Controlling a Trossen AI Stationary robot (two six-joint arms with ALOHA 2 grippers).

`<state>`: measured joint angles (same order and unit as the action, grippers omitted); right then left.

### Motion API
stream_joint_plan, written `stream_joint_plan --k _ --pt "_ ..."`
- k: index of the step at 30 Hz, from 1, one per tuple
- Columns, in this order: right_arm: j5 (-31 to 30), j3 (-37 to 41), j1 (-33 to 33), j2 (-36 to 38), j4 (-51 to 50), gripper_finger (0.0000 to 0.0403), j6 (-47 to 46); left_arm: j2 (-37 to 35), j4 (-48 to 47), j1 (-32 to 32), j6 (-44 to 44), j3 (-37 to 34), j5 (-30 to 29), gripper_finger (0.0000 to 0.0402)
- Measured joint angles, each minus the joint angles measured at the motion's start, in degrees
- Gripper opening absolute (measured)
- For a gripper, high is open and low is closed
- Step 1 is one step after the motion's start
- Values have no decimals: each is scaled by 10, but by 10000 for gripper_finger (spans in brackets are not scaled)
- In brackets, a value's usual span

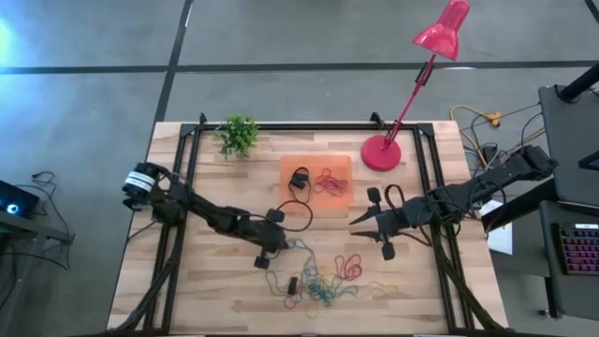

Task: Pick and place rubber bands into bin
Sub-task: Put the blue rubber band into the bin

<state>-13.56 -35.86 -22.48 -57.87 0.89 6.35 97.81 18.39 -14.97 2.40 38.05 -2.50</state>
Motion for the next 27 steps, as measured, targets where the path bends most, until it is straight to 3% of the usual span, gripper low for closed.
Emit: stream_joint_plan --k 10,17,27 --pt "-1 0 0 0 -3 106 0 -80 3 0 24 2 0 0" --pt "-1 0 0 0 -2 103 0 -161 5 1 79 1 -36 0" --pt "-1 0 0 0 -1 87 2 -243 9 42 151 13 -56 0"
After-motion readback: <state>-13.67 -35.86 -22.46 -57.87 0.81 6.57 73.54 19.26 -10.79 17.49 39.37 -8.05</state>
